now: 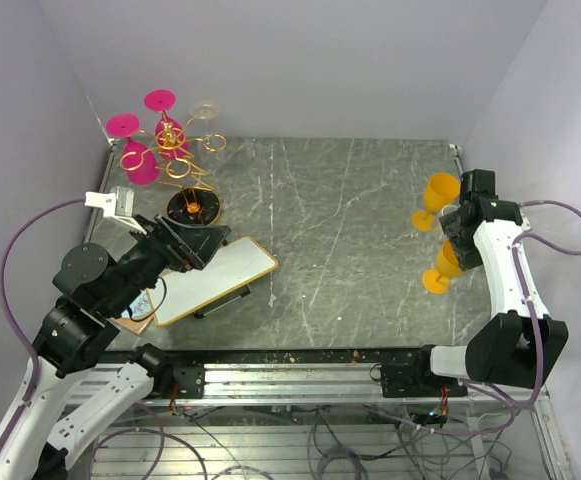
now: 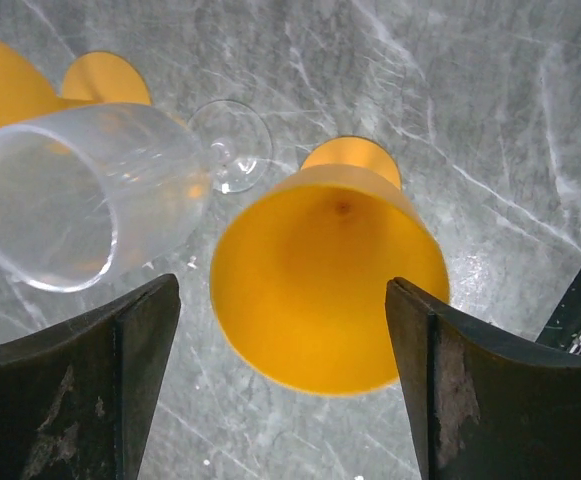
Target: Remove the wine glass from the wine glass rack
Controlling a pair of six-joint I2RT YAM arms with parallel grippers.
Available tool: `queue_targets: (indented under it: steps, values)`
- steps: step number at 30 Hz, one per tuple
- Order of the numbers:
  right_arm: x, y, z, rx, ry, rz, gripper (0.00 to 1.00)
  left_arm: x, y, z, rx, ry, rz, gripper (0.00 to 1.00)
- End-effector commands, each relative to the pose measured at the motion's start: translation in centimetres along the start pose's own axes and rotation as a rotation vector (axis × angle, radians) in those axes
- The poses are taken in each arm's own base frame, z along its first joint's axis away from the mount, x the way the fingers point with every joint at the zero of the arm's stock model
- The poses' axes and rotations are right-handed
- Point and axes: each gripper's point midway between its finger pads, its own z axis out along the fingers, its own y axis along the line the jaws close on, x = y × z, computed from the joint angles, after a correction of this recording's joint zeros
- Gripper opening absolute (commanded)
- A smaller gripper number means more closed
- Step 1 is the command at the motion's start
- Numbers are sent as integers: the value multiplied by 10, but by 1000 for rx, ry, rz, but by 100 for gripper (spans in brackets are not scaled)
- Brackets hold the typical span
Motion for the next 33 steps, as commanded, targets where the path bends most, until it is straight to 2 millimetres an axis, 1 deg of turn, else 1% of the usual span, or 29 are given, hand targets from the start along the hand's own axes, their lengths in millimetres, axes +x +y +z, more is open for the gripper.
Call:
queue_targets:
  steps: [1,4,5,8,11,14,17,19,22,24,26,28,29,31,33]
  values:
    - [-18,3,-33,-64,-21,15,86,-8,-12,6,36,-8,-11,99]
    - [-25,12,-51,-150,-26,3,98,-1,-11,15,40,18,-41,99]
    - [-27,14,-58,-179,-32,1,99,2,-10,17,38,24,-53,99]
    - [-33,18,-75,-248,-49,-9,100,9,-2,25,15,39,-84,99]
    - [-35,29,-85,-314,-56,-85,100,16,3,31,-3,60,-105,99]
    - [-36,45,-93,-370,-59,-213,100,23,6,38,-3,85,-123,99]
    - [-28,64,-101,-450,-65,-399,100,29,8,48,-9,113,-134,99]
    - [-18,77,-113,-513,-102,-553,99,31,10,57,-21,128,-133,99]
    - [-8,84,-131,-573,-167,-700,100,30,11,69,-33,139,-120,99]
    - [3,86,-148,-657,-205,-788,100,26,9,80,-34,143,-106,99]
    - [23,88,-164,-788,-206,-873,99,24,7,91,-32,153,-94,99]
    - [45,91,-189,-980,-196,-944,99,21,5,102,-21,162,-77,99]
    - [59,90,-201,-1081,-163,-982,100,18,0,108,1,172,-68,99]
    - [75,89,-213,-1191,-122,-1020,100,13,-4,118,25,211,-37,99]
    - [86,86,-220,-1264,-86,-1053,100,2,-6,127,28,218,-9,99]
